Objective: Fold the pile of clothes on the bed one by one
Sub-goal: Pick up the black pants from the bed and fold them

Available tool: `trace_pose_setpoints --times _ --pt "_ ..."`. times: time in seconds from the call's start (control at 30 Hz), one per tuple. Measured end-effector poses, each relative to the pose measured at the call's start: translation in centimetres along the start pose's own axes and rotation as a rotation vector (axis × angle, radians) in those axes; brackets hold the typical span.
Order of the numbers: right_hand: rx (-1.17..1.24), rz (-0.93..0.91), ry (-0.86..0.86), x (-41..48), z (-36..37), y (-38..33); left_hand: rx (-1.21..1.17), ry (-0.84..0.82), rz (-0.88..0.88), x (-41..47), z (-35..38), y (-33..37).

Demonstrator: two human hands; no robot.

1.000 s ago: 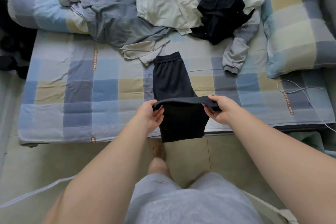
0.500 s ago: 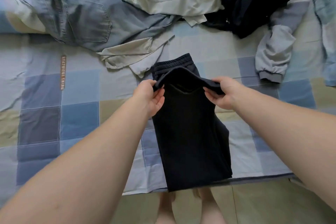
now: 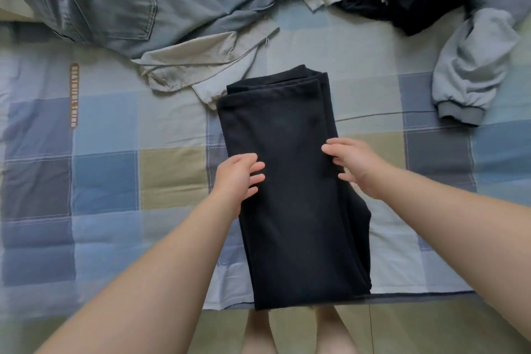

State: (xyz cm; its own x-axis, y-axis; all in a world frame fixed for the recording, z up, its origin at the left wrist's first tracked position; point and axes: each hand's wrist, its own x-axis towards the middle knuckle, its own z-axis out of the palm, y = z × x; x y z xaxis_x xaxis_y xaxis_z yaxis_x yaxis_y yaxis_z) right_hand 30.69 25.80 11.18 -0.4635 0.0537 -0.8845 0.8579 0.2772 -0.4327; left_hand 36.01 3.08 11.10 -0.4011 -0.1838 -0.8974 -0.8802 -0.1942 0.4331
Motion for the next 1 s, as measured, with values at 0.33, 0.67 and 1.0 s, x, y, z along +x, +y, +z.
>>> trace_pose_setpoints --times 0.33,0.67,1.0 --pt "-0.367 0.031 0.144 -0.9 -2.0 16.5 0.407 0.267 0.019 -3.0 -1.3 -17.0" --pt "-0.199 0.145 0.228 -2.2 -1.1 23.5 0.373 0.041 -0.102 -3.7 -0.6 -23.5" --pt "-0.038 0.368 -0.058 -9.6 -2.0 25.8 0.311 -0.015 -0.324 -10.1 -3.3 -24.6"
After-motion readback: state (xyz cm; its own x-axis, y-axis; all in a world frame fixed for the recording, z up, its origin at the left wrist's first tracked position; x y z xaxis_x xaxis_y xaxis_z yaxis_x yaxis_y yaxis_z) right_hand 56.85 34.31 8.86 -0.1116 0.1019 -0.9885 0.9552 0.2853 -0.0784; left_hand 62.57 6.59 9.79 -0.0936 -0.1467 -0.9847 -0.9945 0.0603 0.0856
